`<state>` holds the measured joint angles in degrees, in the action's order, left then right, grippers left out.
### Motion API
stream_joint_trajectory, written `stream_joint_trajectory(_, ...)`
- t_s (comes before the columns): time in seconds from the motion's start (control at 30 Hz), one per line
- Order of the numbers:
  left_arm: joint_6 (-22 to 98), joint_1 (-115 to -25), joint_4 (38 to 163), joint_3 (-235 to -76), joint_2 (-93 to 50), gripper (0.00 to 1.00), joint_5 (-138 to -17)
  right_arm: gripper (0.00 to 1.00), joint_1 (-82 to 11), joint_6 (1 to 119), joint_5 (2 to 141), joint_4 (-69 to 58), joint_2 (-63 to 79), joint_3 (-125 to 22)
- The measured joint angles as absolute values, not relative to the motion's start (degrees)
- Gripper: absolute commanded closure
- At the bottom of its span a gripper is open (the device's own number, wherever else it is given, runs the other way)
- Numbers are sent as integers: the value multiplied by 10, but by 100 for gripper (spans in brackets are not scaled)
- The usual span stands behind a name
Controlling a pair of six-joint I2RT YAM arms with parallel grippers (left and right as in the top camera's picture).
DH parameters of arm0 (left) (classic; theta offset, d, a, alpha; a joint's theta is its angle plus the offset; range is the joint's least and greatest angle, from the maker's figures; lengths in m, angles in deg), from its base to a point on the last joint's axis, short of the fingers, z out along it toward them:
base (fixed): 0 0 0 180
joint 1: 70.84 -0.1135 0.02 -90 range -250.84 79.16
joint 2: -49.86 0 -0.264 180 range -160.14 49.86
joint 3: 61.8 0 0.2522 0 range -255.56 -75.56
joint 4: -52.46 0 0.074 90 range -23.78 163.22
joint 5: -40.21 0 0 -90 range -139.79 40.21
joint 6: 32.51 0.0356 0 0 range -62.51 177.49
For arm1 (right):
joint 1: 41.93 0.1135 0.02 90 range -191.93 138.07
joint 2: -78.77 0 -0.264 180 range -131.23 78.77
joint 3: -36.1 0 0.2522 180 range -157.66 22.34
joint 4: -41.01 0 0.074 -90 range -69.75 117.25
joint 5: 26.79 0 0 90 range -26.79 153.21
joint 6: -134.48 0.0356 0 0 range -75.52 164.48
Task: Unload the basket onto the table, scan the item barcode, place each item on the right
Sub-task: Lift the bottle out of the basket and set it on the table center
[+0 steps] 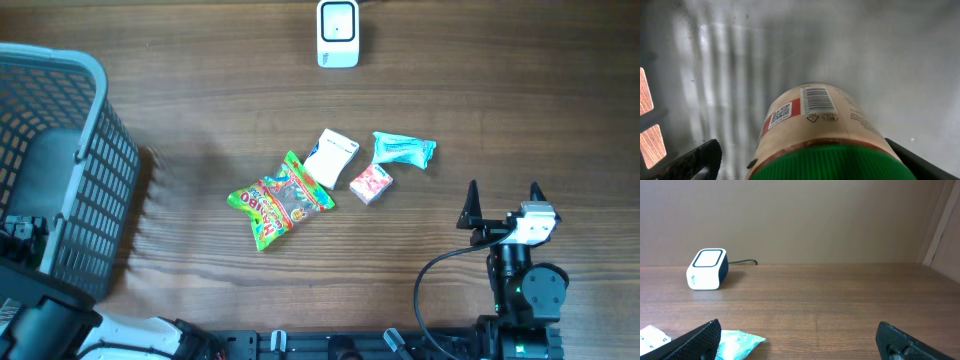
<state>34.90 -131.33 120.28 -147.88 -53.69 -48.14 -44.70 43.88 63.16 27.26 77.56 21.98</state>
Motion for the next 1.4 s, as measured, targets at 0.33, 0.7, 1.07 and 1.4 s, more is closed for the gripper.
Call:
stream_joint_trajectory(0.33,347,-1313,1185,-1453,-537,44,-488,0,-447,439,632,273,776,220)
stream_joint_trajectory(0.7,344,-1314,1398,-1656,-549,41,-524,0,-447,439,632,273,776,220)
stream_joint_trajectory(1.07,340,-1308,1497,-1899,-444,43,-870,0,-447,439,632,273,776,220)
stream_joint_trajectory(1.4,304,-796,1406,-1915,-306,41,-867,0,-447,439,632,273,776,220)
